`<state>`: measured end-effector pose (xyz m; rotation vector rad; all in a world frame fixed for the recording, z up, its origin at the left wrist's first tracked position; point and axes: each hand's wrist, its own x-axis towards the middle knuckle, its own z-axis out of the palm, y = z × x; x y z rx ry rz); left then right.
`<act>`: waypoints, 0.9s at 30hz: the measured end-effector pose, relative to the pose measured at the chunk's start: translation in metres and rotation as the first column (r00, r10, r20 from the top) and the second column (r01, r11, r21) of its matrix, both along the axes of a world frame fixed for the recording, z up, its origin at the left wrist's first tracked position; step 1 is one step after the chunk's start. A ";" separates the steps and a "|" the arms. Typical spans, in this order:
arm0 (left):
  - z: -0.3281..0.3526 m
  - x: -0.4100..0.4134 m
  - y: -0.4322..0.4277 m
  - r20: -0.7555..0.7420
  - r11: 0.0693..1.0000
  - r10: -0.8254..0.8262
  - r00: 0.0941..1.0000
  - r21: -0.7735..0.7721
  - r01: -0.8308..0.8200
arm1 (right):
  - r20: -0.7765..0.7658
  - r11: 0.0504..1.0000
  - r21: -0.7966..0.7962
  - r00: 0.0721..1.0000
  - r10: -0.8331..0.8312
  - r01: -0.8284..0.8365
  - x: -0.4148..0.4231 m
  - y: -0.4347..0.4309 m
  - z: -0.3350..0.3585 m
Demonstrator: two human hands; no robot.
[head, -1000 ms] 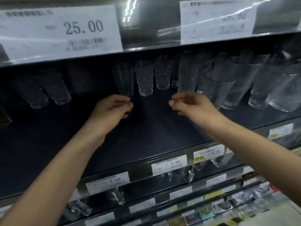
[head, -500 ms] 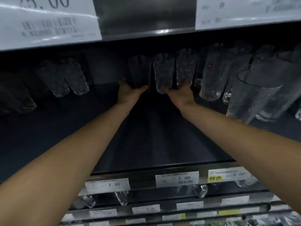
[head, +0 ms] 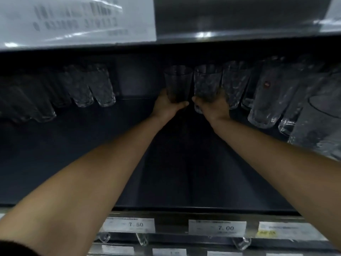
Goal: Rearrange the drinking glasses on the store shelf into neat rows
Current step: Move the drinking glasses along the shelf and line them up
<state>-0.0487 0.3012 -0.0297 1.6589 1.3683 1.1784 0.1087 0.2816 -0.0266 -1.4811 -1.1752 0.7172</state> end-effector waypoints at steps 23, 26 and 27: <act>0.011 -0.188 -0.131 -0.044 0.977 0.209 0.977 -0.043 -0.211 | 0.046 0.962 -0.035 0.961 0.271 -0.270 -0.080 -0.076 -0.002; 0.014 -0.229 -0.144 -0.042 0.972 0.231 0.972 -0.040 -0.233 | 0.052 0.962 -0.036 0.961 0.271 -0.269 -0.108 -0.084 -0.002; 0.015 -0.243 -0.148 -0.039 0.972 0.233 0.972 -0.033 -0.234 | 0.053 0.964 -0.037 0.963 0.266 -0.264 -0.119 -0.086 -0.001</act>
